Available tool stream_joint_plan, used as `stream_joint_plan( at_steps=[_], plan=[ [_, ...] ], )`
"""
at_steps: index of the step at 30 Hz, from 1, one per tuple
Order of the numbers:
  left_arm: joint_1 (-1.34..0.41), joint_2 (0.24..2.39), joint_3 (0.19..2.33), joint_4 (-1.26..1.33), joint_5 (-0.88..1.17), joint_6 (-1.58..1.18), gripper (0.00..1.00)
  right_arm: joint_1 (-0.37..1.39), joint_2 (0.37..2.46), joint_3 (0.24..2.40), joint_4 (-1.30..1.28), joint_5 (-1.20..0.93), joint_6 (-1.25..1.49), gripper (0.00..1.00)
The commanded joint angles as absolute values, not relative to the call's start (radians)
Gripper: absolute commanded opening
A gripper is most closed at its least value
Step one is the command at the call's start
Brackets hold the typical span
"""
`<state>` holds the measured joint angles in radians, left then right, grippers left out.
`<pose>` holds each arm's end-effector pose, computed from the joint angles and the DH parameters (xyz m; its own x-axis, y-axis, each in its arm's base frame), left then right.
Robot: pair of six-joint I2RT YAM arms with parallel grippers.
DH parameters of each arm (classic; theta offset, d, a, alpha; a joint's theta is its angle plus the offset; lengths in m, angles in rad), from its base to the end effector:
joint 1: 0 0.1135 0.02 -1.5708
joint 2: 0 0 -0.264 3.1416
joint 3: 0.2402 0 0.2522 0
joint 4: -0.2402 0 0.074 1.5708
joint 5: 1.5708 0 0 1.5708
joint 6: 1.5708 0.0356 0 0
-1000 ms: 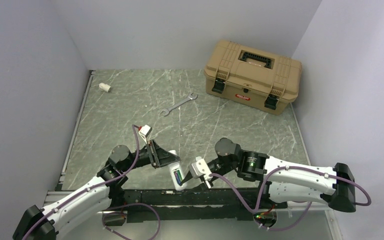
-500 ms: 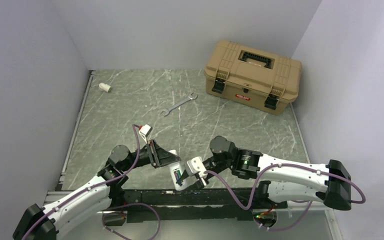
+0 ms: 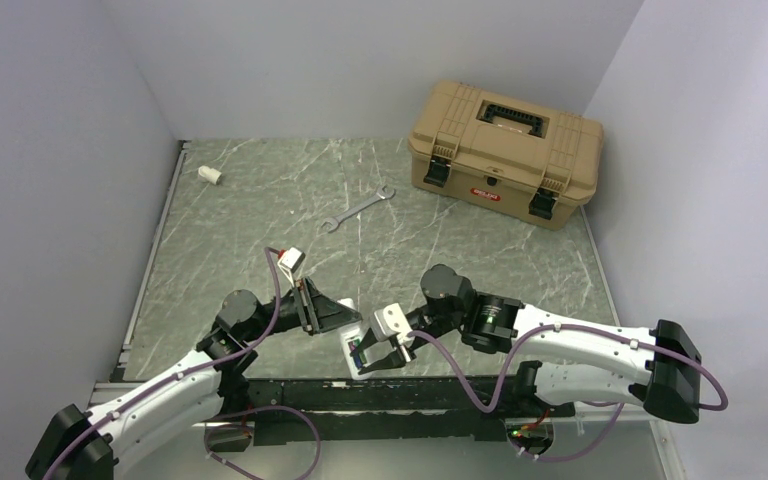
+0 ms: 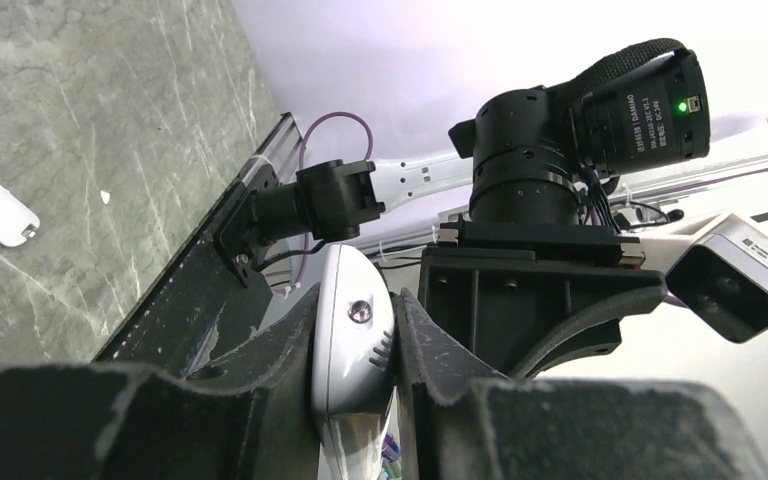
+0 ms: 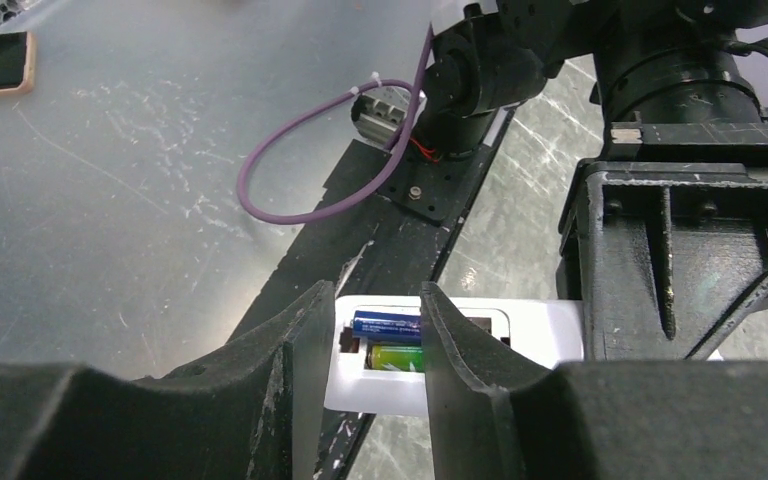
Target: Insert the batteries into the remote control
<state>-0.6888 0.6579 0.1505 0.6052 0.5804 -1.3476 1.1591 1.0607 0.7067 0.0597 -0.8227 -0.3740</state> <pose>0.1093 -0.1153 0.2185 -0.9125 -0.3050 -0.2725 0.2844 0.0056 -0.9587 0.0704 0.2264 0.2868 0.2222 -0.1120 -0.9685 -0.8840 -0.4421 -0.1517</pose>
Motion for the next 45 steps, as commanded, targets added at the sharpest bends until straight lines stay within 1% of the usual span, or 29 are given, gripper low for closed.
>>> stream_joint_plan(
  at_steps=[1, 23, 45],
  plan=[
    [-0.694, 0.665, 0.149, 0.71, 0.603, -1.359, 0.0, 1.145, 1.057, 0.724, 0.129, -0.872, -0.373, 0.39],
    [-0.695, 0.669, 0.16, 0.698, 0.601, -1.351, 0.0, 1.141, 1.065, 0.705, 0.104, -0.865, -0.372, 0.4],
    [-0.694, 0.665, 0.161, 0.709, 0.603, -1.365, 0.0, 1.141, 1.083, 0.682, 0.079, -0.824, -0.4, 0.38]
  ],
)
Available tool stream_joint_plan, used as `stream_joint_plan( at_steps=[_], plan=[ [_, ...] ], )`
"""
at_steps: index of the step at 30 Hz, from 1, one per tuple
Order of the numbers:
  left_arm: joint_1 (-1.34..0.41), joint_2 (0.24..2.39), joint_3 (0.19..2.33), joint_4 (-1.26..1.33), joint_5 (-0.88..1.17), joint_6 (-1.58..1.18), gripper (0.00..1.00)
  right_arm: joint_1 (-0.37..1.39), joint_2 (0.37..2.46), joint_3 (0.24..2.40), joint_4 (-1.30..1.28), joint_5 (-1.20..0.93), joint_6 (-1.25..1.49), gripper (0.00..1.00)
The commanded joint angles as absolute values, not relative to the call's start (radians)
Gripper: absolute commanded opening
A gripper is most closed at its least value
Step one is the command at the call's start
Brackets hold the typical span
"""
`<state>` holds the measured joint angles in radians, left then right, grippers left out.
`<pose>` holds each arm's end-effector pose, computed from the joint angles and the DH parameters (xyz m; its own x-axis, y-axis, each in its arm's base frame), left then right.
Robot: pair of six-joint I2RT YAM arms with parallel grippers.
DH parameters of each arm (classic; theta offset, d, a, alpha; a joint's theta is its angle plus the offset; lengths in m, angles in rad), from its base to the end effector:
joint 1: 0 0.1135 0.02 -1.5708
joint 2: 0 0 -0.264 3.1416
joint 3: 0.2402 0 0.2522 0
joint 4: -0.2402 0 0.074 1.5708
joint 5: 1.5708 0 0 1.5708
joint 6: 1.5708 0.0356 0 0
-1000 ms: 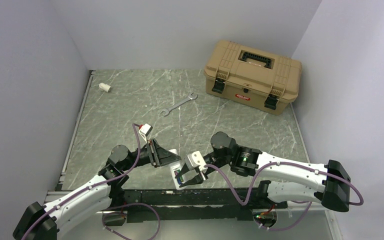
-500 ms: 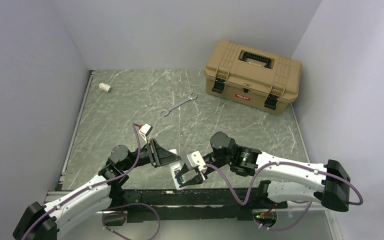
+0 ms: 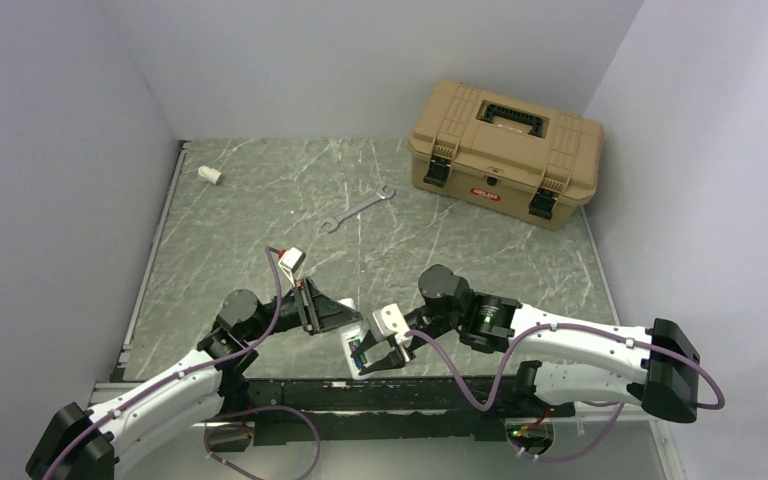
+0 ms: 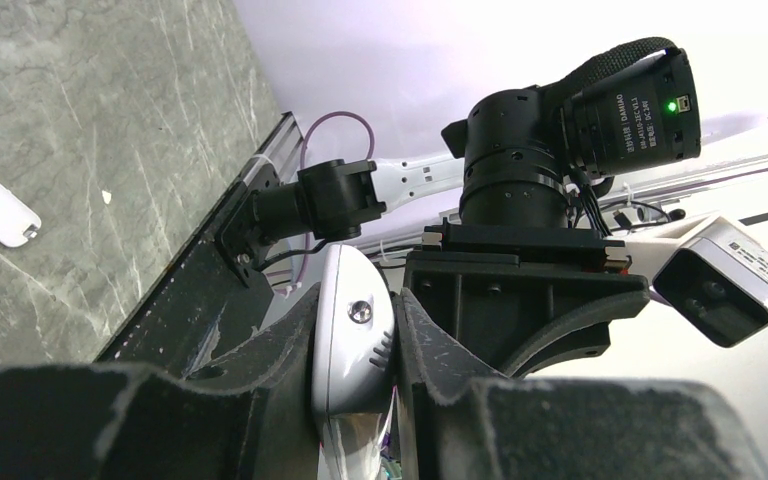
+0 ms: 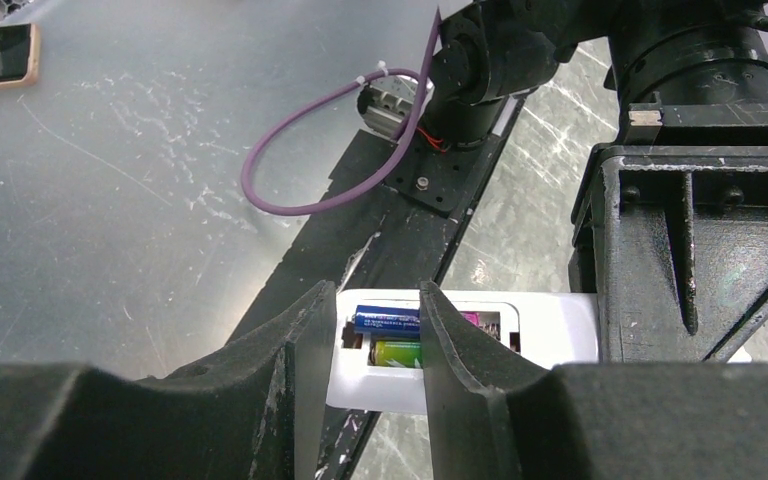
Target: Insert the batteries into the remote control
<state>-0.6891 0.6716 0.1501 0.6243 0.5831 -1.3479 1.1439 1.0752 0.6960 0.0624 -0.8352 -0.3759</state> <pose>0.1101 -0.1161 0.2184 -0.9124 -0.3031 -0.2750 0.2880 0.0018 -0.9576 0.0742 0.2269 0.2803 0.2113 -0.1303 -0.9687 -0.8869 -0.4422 -0.1340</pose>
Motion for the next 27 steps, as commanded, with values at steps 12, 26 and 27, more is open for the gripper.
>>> stream_joint_plan(
  at_steps=[12, 26, 27],
  plan=[
    [-0.693, 0.669, 0.162, 0.724, 0.608, -1.374, 0.0, 1.141, 1.098, 0.675, 0.091, -0.778, -0.419, 0.36],
    [-0.694, 0.668, 0.156, 0.736, 0.604, -1.382, 0.0, 1.14, 1.108, 0.655, 0.121, -0.741, -0.413, 0.34],
    [-0.694, 0.668, 0.156, 0.736, 0.603, -1.383, 0.0, 1.141, 1.109, 0.654, 0.122, -0.735, -0.412, 0.34]
  ],
)
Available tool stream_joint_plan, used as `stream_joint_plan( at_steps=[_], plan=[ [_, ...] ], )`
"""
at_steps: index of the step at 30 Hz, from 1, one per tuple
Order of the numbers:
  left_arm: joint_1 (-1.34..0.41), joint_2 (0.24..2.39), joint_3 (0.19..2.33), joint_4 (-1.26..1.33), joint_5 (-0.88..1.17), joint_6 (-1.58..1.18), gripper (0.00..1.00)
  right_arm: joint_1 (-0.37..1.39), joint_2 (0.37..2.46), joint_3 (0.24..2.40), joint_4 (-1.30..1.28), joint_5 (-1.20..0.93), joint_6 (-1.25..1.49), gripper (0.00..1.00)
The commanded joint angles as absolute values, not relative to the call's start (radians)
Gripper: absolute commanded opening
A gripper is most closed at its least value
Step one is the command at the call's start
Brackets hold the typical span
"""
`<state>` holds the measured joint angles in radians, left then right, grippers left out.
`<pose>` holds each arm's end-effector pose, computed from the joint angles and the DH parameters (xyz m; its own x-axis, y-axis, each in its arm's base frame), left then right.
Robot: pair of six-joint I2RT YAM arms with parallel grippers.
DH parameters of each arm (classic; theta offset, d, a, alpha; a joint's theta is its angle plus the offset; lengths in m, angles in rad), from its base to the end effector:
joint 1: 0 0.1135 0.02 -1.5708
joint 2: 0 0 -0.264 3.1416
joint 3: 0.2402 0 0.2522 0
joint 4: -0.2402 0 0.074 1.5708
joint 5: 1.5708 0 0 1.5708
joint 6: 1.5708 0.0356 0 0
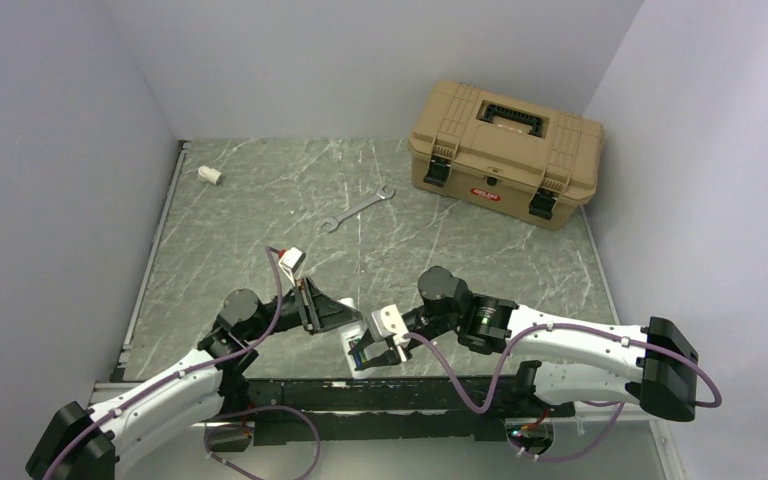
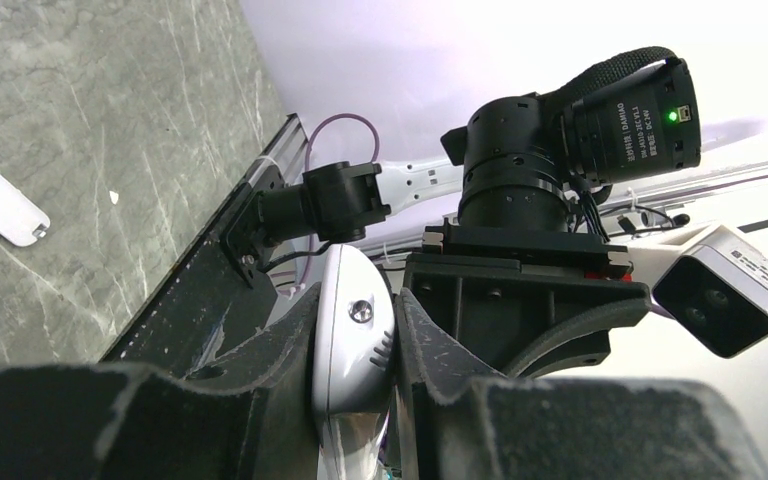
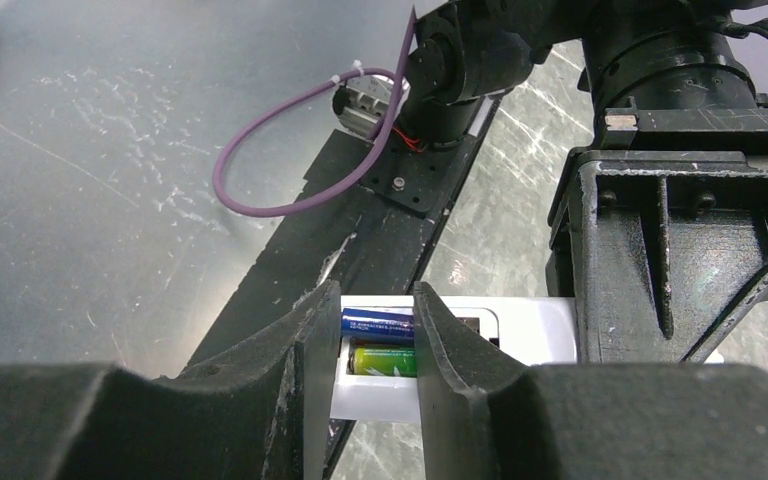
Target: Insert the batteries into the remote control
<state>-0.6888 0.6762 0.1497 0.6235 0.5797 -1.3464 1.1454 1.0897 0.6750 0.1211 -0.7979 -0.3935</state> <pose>0.1106 -0.1163 0.2175 -0.9121 -0.3055 -0.2732 0.2849 0.0066 -0.9585 0.0762 0.2299 0.2751 0.2420 -0.1146 -0.9635 -0.8944 -0.4114 -0.1757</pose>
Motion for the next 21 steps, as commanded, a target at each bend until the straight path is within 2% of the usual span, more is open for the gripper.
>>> stream_joint_plan(
  at_steps=[1, 21],
  plan=[
    [-0.695, 0.668, 0.155, 0.738, 0.604, -1.384, 0.0, 1.141, 1.11, 0.654, 0.123, -0.731, -0.413, 0.33],
    [-0.695, 0.669, 0.156, 0.75, 0.609, -1.391, 0.0, 1.141, 1.164, 0.647, 0.173, -0.656, -0.42, 0.32]
  ],
)
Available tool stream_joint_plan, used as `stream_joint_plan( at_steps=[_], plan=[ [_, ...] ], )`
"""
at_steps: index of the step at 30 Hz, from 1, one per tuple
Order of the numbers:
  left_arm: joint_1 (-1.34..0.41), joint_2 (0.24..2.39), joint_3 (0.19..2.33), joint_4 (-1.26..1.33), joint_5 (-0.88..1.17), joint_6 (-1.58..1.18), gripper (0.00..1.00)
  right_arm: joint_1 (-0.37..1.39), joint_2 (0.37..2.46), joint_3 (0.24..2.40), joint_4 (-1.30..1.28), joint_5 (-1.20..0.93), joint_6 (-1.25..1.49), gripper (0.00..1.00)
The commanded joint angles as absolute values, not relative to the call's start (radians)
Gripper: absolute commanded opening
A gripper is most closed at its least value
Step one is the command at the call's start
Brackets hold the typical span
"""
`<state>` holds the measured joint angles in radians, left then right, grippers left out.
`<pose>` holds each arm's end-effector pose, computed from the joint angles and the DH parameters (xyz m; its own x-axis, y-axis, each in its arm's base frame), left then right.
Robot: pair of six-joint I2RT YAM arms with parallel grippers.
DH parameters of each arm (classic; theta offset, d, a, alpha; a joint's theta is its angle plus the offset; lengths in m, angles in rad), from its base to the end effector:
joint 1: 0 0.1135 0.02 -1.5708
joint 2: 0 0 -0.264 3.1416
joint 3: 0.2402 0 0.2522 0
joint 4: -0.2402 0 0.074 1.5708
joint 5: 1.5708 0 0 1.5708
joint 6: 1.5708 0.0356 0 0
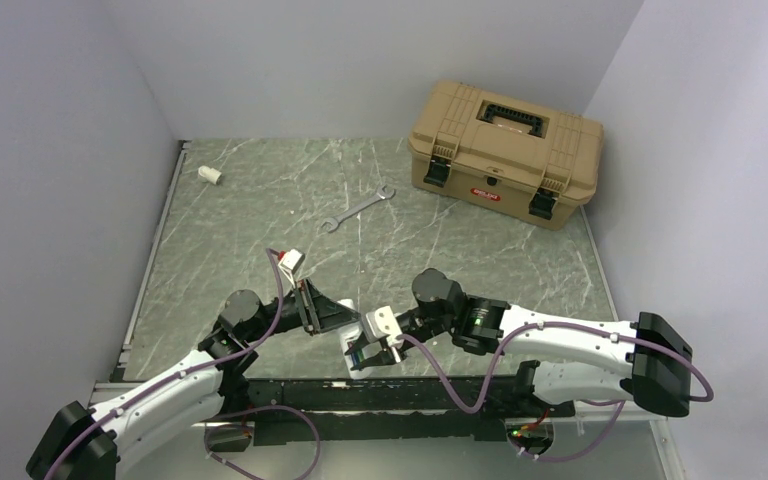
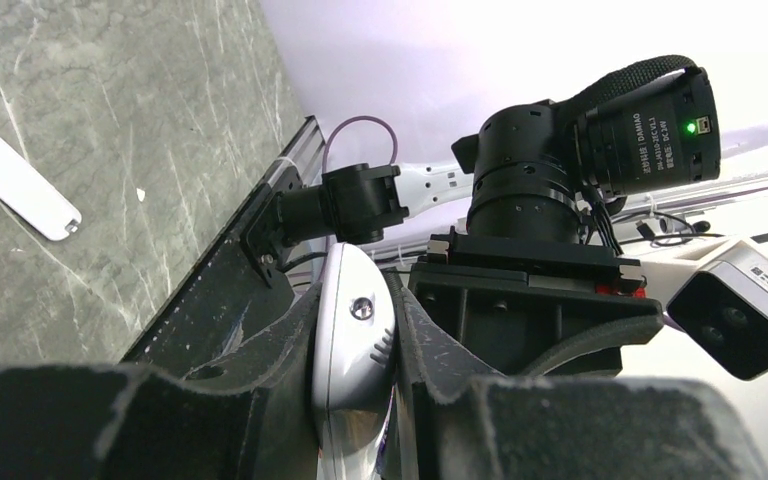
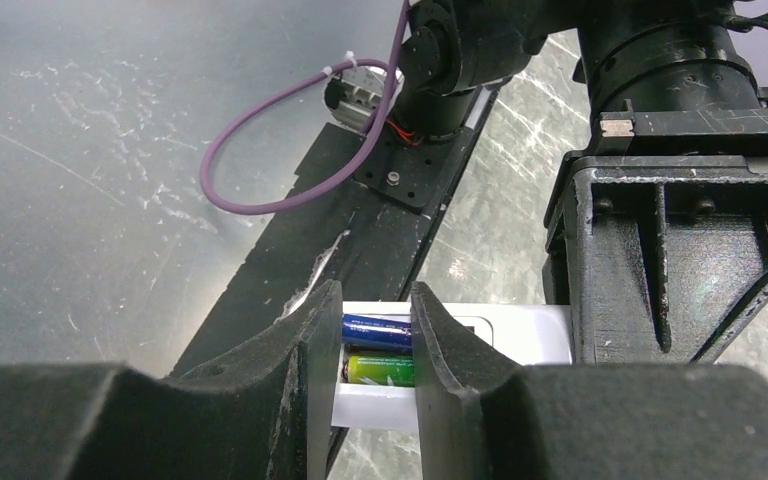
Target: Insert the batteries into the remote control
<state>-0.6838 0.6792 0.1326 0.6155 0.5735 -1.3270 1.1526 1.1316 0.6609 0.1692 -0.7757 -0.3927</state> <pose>0.1108 -0.1152 0.2104 -0.9093 -0.3105 -0.2771 0.2812 0.0324 -0.9591 0.0780 0.2369 0.2653 0.2422 -0.1278 -0.9618 -0.8998 -0.4005 -0.1733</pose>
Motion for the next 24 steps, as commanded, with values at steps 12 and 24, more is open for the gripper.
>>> stream_joint_plan(
  at_steps=[12, 24],
  plan=[
    [-0.695, 0.687, 0.155, 0.798, 0.618, -1.416, 0.0, 1.139, 1.157, 0.635, 0.153, -0.607, -0.442, 0.31],
    [-0.695, 0.652, 0.181, 0.779, 0.634, -1.434, 0.0, 1.141, 1.146, 0.622, 0.163, -0.593, -0.444, 0.31]
  ],
)
